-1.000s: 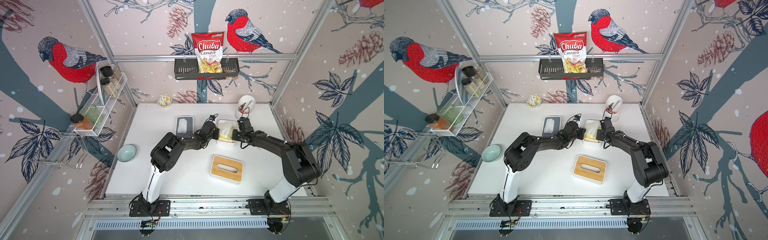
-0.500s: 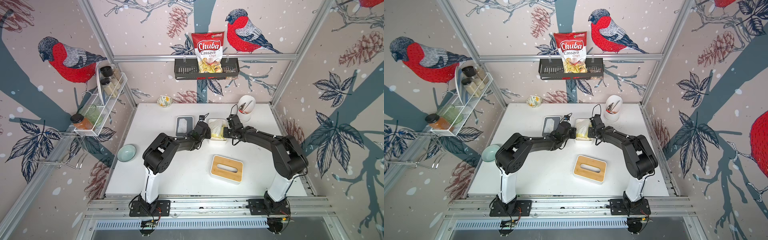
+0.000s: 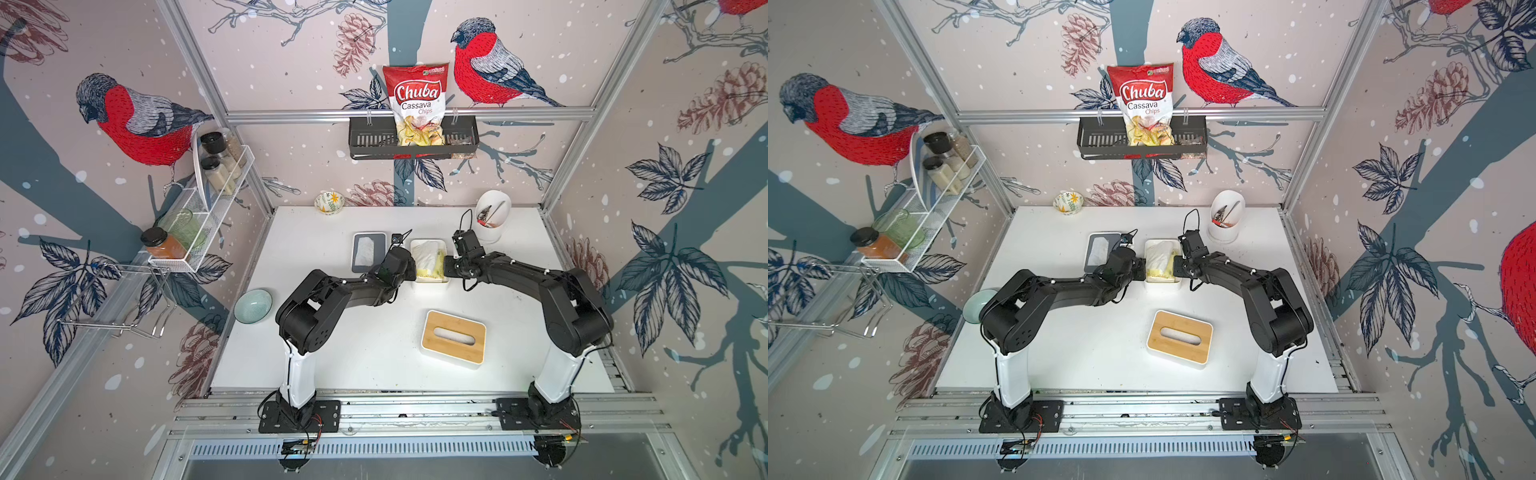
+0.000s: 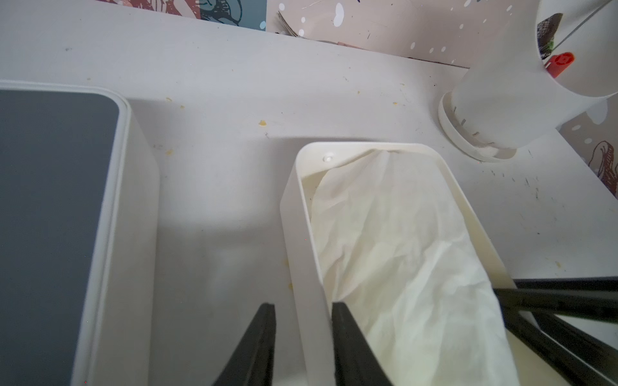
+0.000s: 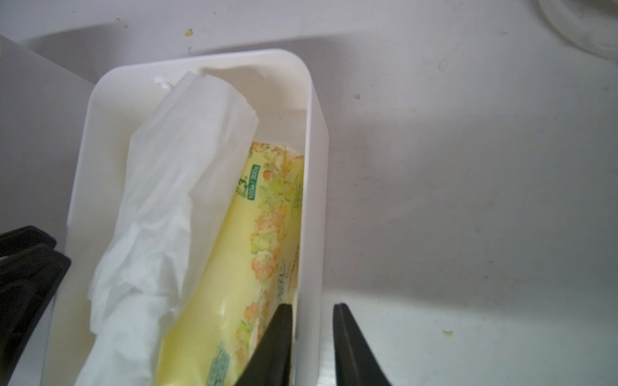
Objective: Put the tissue paper into the tissue box
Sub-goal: Move the tissue box to the center of the board.
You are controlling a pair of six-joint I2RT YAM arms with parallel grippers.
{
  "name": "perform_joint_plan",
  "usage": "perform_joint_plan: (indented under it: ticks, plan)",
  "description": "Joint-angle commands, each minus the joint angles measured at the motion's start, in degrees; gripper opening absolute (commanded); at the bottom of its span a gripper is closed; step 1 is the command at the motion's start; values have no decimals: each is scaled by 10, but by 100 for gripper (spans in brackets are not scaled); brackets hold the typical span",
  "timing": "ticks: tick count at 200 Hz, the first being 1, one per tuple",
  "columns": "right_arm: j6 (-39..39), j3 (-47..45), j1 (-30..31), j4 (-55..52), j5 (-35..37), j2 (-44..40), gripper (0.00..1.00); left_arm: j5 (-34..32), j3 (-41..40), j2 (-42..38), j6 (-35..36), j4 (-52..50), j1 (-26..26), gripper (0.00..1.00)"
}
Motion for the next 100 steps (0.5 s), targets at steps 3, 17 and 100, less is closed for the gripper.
perform_joint_plan:
  ticks: [3, 17, 100]
  plan:
    - [-6, -9, 2, 8, -18, -19, 42, -2, -4, -6, -6, 15, 2, 32]
    - [-9, -11, 2, -3, -17, -33, 52, -1, -5, -8, -5, 19, 2, 32]
    - [-73, -42, 54, -233, -46, -214, 93, 21, -118, -90, 29, 186, 1, 42]
